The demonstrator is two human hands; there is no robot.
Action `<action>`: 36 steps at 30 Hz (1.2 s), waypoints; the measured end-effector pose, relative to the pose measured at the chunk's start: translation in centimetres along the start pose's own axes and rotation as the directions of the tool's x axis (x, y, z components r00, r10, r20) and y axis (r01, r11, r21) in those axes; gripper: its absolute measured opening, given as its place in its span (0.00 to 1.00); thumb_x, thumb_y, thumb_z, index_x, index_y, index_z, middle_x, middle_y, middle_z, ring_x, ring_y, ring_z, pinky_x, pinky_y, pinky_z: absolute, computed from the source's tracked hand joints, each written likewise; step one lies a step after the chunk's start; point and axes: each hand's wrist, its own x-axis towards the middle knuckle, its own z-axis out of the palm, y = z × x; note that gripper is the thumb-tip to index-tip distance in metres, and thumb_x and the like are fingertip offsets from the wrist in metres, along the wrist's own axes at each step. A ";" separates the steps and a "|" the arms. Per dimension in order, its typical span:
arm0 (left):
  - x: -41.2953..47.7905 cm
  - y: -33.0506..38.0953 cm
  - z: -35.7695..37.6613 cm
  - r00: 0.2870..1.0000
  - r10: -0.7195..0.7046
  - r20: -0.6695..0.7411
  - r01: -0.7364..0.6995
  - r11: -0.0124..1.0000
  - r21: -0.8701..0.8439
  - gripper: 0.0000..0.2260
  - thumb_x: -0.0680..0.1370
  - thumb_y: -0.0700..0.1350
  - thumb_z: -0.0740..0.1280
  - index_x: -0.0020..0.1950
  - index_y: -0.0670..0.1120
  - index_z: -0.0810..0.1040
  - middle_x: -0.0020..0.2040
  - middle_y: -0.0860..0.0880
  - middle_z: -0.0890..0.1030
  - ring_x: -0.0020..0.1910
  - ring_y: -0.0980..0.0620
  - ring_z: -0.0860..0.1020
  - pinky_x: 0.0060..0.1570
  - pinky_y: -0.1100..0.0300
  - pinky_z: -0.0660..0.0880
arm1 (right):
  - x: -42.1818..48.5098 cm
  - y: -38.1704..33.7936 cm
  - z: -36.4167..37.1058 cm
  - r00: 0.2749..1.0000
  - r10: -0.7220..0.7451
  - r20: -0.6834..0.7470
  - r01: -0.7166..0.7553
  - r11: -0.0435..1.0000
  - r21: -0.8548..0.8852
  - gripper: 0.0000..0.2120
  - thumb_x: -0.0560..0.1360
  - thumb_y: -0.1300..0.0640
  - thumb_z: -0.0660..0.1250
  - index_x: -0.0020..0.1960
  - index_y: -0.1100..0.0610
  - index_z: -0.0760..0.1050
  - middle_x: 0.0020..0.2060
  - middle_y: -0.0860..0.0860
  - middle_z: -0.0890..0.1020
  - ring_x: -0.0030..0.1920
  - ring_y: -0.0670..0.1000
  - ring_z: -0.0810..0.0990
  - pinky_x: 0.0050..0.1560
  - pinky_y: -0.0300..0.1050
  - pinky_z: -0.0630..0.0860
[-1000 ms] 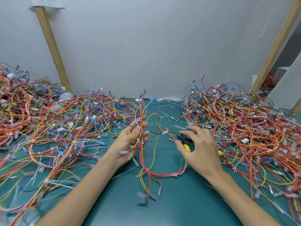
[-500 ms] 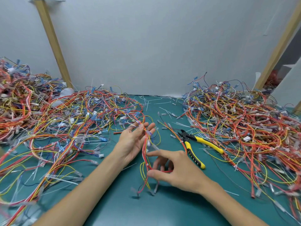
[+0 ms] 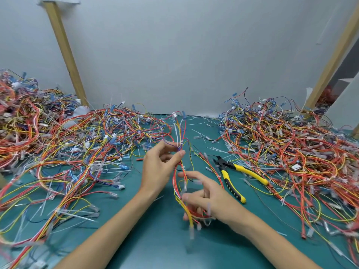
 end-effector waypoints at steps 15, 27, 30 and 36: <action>0.6 0.2 -0.5 0.933 -0.129 0.335 0.146 0.989 -0.025 0.24 0.79 0.61 0.48 0.60 0.58 0.80 0.60 0.60 0.81 0.55 0.57 0.79 0.50 0.57 0.71 | -0.2 -0.1 -3.7 0.975 -0.194 0.109 0.098 0.812 0.575 0.30 0.77 0.55 0.66 0.76 0.41 0.62 0.34 0.52 0.77 0.34 0.49 0.74 0.34 0.44 0.68; -3.3 0.6 1.8 0.764 0.053 0.643 -0.275 0.928 0.251 0.23 0.77 0.31 0.61 0.62 0.57 0.72 0.60 0.61 0.77 0.59 0.68 0.72 0.60 0.73 0.64 | -0.4 -0.6 -5.3 0.952 -0.295 0.080 0.162 0.709 0.686 0.31 0.78 0.59 0.61 0.78 0.43 0.60 0.33 0.53 0.75 0.32 0.50 0.71 0.31 0.42 0.69; -5.0 0.8 3.4 0.612 0.078 0.787 -0.343 0.923 0.175 0.22 0.76 0.35 0.63 0.66 0.53 0.71 0.65 0.60 0.74 0.65 0.66 0.68 0.68 0.65 0.63 | -0.7 -1.0 -6.1 0.946 -0.314 0.084 0.168 0.693 0.701 0.31 0.78 0.60 0.60 0.78 0.44 0.59 0.35 0.53 0.74 0.32 0.49 0.70 0.26 0.38 0.67; -5.1 1.3 3.5 0.566 0.136 0.813 -0.421 0.896 0.143 0.11 0.77 0.43 0.69 0.59 0.50 0.79 0.61 0.59 0.78 0.66 0.59 0.72 0.67 0.60 0.66 | -0.8 -1.1 -7.2 0.955 -0.297 0.004 0.230 0.750 0.620 0.28 0.81 0.61 0.55 0.77 0.41 0.60 0.39 0.52 0.74 0.34 0.49 0.71 0.27 0.38 0.66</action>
